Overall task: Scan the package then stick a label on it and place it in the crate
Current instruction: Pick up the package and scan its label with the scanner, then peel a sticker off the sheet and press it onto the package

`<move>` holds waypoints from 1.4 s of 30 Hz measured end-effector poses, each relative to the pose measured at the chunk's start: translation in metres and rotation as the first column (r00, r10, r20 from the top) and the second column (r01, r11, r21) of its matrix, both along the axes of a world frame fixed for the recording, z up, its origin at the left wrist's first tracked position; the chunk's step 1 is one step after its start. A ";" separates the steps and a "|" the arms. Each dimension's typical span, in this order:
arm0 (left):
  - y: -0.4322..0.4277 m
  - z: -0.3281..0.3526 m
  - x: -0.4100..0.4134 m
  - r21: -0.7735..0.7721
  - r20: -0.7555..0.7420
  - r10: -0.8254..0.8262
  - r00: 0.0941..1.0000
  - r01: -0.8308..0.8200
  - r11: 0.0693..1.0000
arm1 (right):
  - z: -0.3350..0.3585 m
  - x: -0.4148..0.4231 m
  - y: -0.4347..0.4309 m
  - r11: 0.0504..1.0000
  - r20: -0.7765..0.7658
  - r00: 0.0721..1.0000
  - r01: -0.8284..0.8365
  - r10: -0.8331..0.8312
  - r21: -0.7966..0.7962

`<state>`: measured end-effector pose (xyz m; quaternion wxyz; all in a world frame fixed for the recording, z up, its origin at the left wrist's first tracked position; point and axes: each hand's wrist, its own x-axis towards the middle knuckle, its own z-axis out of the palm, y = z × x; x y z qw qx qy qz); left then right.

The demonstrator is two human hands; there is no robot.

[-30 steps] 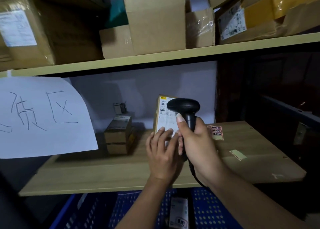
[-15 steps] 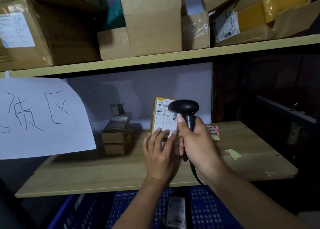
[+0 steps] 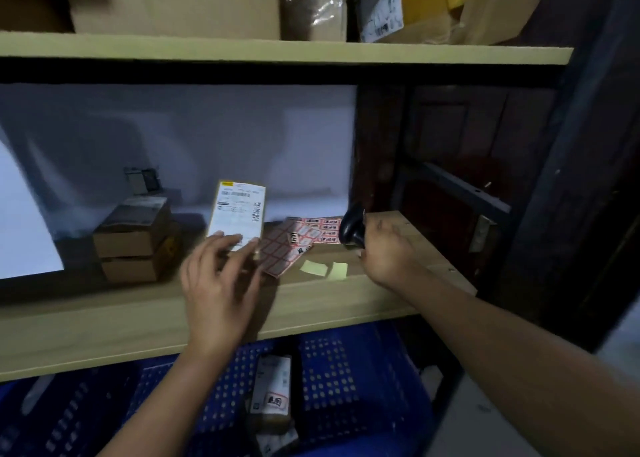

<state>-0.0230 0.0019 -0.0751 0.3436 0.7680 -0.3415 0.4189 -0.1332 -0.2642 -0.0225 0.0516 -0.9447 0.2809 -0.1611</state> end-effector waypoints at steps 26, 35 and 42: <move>0.037 -0.028 0.022 -0.002 -0.125 0.007 0.992 -0.007 1.000 | -0.012 0.098 0.010 0.919 0.137 0.953 -0.298 0.271 0.258; 0.035 -0.032 0.024 0.013 -0.154 0.003 0.988 -0.001 1.000 | -0.048 0.130 0.005 0.870 0.172 0.976 -0.196 0.131 0.453; 0.035 -0.032 0.022 0.025 -0.190 0.018 0.982 -0.013 1.000 | -0.045 0.126 0.006 0.838 0.222 0.971 -0.191 0.086 0.511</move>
